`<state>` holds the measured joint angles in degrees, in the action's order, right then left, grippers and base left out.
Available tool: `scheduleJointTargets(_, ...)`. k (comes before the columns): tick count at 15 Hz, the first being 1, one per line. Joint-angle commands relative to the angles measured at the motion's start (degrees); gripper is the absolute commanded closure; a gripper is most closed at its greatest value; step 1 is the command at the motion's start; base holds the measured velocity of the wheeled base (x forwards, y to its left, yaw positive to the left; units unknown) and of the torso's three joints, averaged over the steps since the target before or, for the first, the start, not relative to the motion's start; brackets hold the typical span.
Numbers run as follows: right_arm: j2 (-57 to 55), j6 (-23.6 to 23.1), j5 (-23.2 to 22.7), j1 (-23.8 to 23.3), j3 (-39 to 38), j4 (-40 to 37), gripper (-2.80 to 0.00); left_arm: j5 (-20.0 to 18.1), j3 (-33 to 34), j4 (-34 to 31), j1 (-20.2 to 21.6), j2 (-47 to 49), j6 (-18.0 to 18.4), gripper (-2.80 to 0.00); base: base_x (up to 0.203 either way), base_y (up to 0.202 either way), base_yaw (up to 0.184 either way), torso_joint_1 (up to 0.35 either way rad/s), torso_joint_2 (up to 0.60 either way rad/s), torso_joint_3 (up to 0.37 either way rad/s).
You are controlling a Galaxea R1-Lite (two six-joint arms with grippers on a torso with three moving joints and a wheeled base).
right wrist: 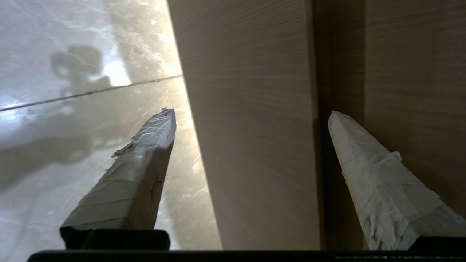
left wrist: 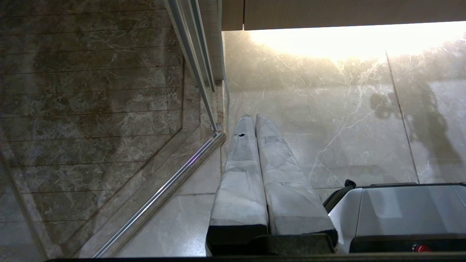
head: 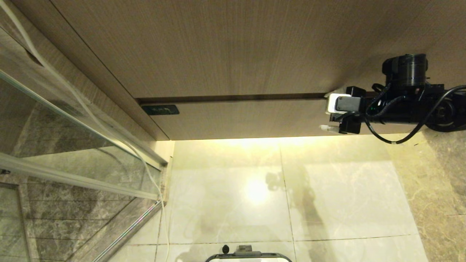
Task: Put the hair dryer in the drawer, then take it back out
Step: Pull open the drawer
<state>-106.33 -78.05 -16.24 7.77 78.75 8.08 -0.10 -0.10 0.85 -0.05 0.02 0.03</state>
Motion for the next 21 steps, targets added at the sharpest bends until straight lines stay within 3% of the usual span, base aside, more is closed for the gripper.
scheduleJointTargets(1, -3.25, 0.18, -0.14, 0.06, 1.45, 2.48, -2.8, 0.01, 0.01, 0.03, 0.05, 0.06, -0.03, 0.0, 0.0, 0.0, 0.0, 0.0, 0.0, 0.0)
scheduleJointTargets(8, -9.0, 1.06, 0.19, -0.2, 6.29, 5.12, -2.8, 0.01, 0.01, 0.03, -0.04, 0.06, 0.06, 0.0, 0.0, 0.0, 0.0, 0.0, 0.0, 0.0)
scheduleJointTargets(13, -9.41, 5.71, 5.63, -0.56, 7.1, -5.41, -2.8, 0.01, 0.01, 0.03, -0.04, 0.06, -0.03, 0.0, 0.0, 0.0, 0.0, 0.0, 0.0, 0.0)
scheduleJointTargets(16, -9.33, 6.22, 10.05, -1.32, 7.24, -9.11, -2.8, 0.01, 0.01, 0.03, -0.04, 0.06, -0.03, 0.0, 0.0, 0.0, 0.0, 0.0, 0.0, 0.0)
scheduleJointTargets(21, -8.05, 6.42, 11.34, -2.62, 6.21, -13.66, -2.8, 0.01, 0.01, 0.03, 0.01, 0.06, -0.03, 0.0, 0.0, 0.0, 0.0, 0.0, 0.0, 0.0)
